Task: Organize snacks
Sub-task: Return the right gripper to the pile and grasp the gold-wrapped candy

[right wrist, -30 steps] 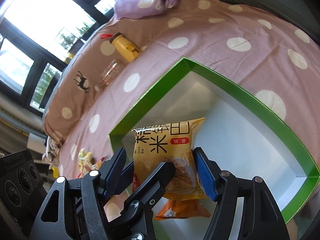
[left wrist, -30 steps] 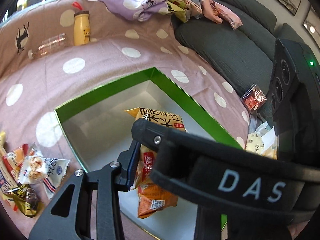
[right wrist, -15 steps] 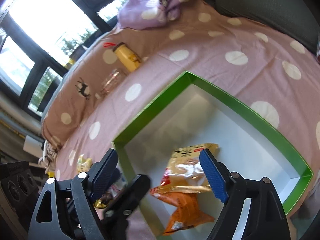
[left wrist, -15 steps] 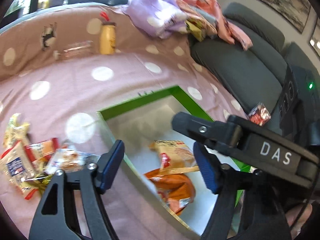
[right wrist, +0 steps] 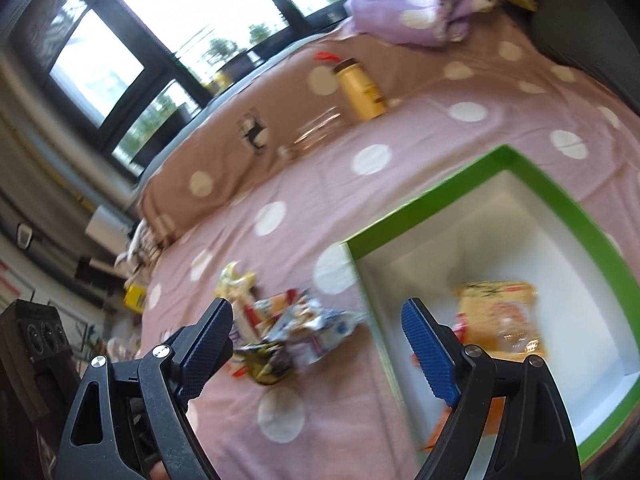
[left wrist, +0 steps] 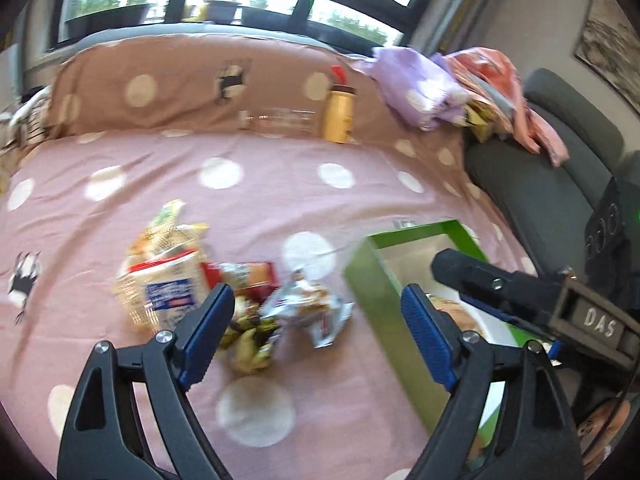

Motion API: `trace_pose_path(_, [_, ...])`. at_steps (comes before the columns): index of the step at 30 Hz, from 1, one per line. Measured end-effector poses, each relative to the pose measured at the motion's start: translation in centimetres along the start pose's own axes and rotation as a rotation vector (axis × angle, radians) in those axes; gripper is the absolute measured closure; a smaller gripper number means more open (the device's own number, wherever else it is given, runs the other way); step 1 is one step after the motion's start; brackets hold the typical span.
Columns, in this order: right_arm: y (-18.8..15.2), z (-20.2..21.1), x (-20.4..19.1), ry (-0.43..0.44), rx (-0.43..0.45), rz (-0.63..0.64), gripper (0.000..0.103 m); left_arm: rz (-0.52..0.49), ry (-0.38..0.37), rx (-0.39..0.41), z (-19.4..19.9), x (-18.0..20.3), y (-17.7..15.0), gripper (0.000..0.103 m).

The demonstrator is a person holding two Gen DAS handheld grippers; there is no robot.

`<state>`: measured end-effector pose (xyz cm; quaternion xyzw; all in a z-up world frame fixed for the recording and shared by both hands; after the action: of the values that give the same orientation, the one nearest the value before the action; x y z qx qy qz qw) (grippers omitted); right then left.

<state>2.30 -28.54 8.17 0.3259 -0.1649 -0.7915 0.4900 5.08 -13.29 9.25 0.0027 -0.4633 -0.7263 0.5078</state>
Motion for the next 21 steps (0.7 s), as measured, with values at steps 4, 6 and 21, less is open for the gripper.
trace_pose_path(4, [-0.8,-0.9,-2.0,0.049,-0.035,0.044,0.016,0.068,0.035,0.014,1.4,-3.0,-1.1,0.017])
trace_pose_path(6, [-1.4,-1.7,-3.2,0.084,-0.065,0.071,0.016,0.107,0.075,0.015,1.9,-4.6,-1.6,0.018])
trace_pose_path(21, [-5.5,-8.1,-8.0,0.147,-0.286,0.161,0.017,0.192,0.059,-0.052,-0.7,-7.7,-5.1,0.019])
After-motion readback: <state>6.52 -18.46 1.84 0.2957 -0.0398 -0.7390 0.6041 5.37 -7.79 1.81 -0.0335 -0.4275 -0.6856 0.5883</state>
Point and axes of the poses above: each gripper's, at about its wrist camera, not at the fingertips, and z roughly against the way its jaws point, x to its right, y to its top, the point moved 6 cm from there along -z, roughly the way its jaws point, and after that the axes turned 13 degrees about -y, right-handed, at the moved point
